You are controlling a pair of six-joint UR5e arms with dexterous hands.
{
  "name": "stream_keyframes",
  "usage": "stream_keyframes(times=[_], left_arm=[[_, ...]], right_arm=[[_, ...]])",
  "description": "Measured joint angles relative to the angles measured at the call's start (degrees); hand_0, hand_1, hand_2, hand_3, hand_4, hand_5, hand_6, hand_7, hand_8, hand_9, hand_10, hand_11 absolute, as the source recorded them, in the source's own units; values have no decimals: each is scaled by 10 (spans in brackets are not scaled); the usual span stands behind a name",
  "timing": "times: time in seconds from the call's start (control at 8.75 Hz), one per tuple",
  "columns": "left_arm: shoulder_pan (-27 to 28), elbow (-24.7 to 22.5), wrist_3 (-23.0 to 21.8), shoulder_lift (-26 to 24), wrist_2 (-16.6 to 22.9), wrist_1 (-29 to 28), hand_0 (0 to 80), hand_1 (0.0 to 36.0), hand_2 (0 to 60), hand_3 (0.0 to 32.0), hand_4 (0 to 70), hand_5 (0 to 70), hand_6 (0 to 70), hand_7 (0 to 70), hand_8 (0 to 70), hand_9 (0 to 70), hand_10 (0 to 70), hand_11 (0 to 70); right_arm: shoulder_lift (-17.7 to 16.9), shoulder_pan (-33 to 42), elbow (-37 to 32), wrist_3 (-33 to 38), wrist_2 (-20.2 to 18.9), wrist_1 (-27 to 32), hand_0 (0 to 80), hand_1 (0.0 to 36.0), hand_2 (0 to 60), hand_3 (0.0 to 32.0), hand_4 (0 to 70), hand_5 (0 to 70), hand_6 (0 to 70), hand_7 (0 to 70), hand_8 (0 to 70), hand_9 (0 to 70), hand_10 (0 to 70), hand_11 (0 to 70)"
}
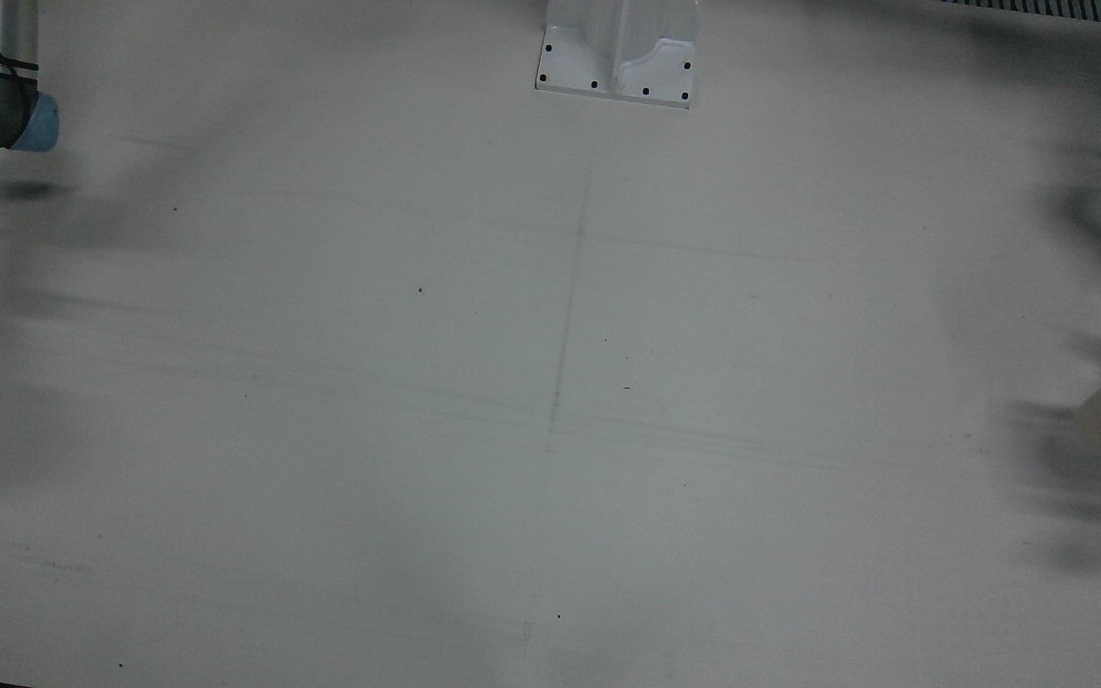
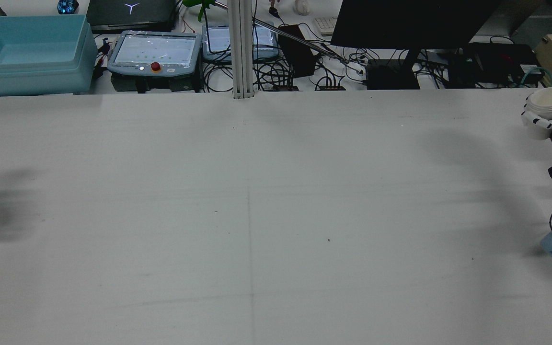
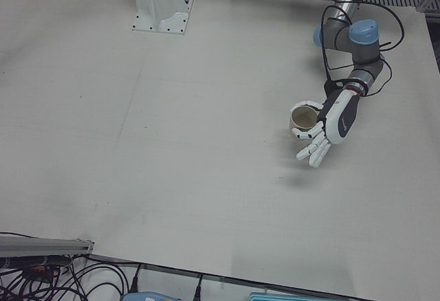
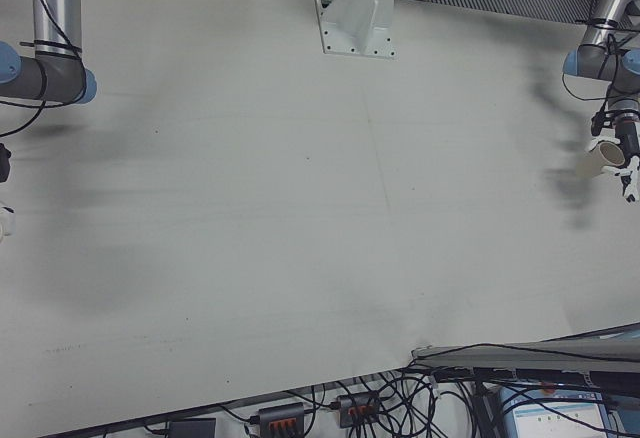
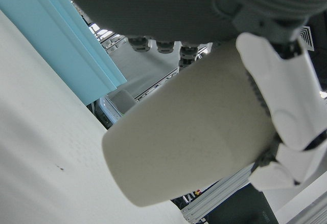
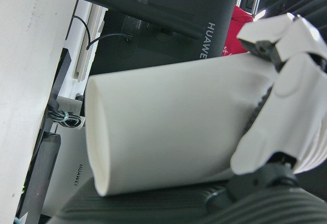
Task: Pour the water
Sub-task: 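Withdraw both hands holding the cups back toward the table edges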
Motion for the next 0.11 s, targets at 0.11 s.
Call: stream_keyframes(times=[0.11], left_arm=[[0, 24, 22, -1, 0, -30, 410, 321, 600, 0, 256, 700, 44, 143, 9, 31, 13, 31]], right_arm=[[-5, 0, -4, 5, 1, 3, 392, 44, 0, 144, 0, 0, 0, 0, 0, 0, 0, 0]])
